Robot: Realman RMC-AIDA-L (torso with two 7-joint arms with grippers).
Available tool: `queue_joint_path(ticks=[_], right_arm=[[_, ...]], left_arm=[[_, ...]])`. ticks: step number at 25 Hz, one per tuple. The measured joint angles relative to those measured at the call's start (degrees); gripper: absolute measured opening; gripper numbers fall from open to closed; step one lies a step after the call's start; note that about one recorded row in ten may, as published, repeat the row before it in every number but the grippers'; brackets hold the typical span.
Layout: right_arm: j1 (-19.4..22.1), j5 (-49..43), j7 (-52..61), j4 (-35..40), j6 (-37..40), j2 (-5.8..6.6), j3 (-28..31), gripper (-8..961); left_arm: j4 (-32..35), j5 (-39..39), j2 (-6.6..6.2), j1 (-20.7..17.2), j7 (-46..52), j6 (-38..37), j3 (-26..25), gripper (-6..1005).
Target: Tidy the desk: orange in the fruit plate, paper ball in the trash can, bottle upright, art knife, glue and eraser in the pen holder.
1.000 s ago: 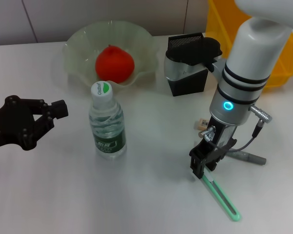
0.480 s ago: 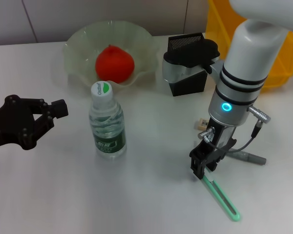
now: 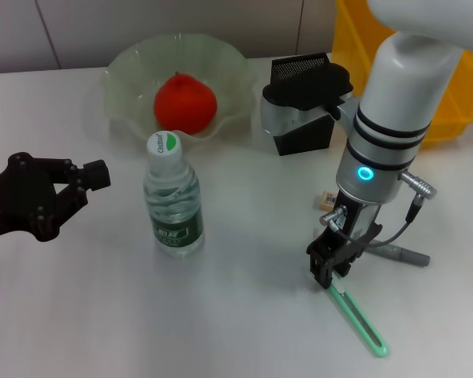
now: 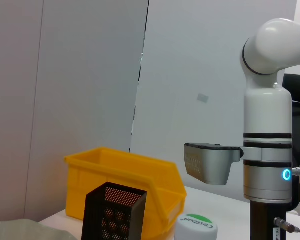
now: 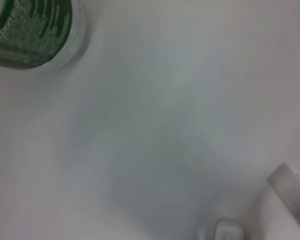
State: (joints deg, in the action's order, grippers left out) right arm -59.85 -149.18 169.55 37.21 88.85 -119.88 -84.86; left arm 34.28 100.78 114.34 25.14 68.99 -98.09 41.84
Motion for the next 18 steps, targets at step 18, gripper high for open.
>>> queue_joint_path(ticks=[18], right_arm=[[-0.54,0.12,-0.11,-1.27,-0.28,0.00,-0.04,292]], left_arm=[[0.00,-0.06,0.00,-0.30,-0.53,0.00,0.00,36]])
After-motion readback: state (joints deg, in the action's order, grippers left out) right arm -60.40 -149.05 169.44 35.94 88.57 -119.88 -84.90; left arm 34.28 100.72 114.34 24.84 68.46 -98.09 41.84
